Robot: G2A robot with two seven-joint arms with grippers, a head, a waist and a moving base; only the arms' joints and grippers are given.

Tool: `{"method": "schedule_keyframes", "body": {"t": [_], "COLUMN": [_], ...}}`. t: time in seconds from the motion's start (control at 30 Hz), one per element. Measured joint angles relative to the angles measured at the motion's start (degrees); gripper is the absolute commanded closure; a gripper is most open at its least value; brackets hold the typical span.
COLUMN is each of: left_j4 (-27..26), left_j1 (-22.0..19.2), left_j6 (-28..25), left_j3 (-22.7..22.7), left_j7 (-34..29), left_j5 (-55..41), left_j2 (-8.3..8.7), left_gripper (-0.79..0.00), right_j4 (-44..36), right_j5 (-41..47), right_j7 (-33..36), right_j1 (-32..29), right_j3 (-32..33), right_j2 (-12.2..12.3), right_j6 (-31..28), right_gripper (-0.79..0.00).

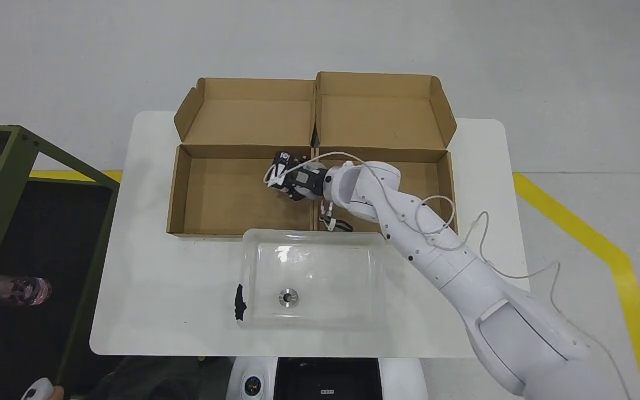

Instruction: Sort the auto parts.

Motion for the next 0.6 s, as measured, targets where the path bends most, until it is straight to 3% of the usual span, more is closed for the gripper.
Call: {"method": "schedule_keyframes", "body": {"t": [0.33, 0.6], "left_j4": [0.0, 0.0], "left_j1": [0.0, 0.0], "left_j6": [0.0, 0.0], "left_j3": [0.0, 0.0], "left_j7": [0.0, 0.0], "left_j5": [0.0, 0.0], "left_j2": [0.0, 0.0], "left_gripper": [-0.785, -0.785], "right_j4": [-2.9, -10.4], "right_j5": [-1.1, 0.2], "right_j7": [0.7, 0.6], "right_j1": [-1.7, -3.8], "right_j3": [1.5, 4.5], "right_j2": [0.3, 1.1], "right_j6": [-0.7, -3.3], "right_gripper": [-0.357, -0.366]}}
